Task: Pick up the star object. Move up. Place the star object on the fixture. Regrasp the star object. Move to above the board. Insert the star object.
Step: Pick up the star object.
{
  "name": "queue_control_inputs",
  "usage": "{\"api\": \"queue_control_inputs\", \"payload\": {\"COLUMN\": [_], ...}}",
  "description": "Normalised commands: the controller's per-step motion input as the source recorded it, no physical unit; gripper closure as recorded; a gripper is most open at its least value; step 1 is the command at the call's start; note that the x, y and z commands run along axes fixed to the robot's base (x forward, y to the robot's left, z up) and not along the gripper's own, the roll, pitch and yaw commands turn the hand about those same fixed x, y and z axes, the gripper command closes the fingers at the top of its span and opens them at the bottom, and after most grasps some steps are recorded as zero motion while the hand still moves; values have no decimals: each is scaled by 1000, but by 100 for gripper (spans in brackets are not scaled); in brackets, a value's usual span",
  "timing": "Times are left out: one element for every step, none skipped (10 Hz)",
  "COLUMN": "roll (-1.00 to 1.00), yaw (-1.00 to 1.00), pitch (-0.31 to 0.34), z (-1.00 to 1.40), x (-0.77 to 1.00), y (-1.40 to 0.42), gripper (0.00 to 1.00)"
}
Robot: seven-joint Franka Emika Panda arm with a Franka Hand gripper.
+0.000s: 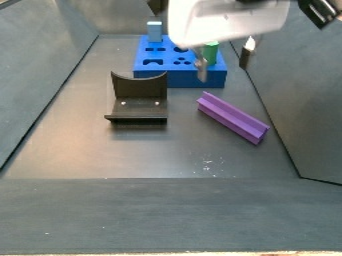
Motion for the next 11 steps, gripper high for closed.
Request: {"api": "queue_control_inputs", "payload": {"roll": [0,0,-14,-86,-56,-31,0,0,0,-4,-89], "yaw": [751,697,569,391,374,371,371,326,323,306,254], "pitch": [-87,-144,-40,0,0,0,0,0,0,-50,-130], "z": [-1000,-891,-1000,-1000,-1000,-1000,-1000,-1000,-1000,-1000,-791], "x": [-209,0,263,523,514,500,429,271,169,0,-309], "y": [94,0,-37,0,0,-17,-69,-106,-109,-49,63], "gripper": [0,0,0,0,0,0,0,0,0,0,0]}}
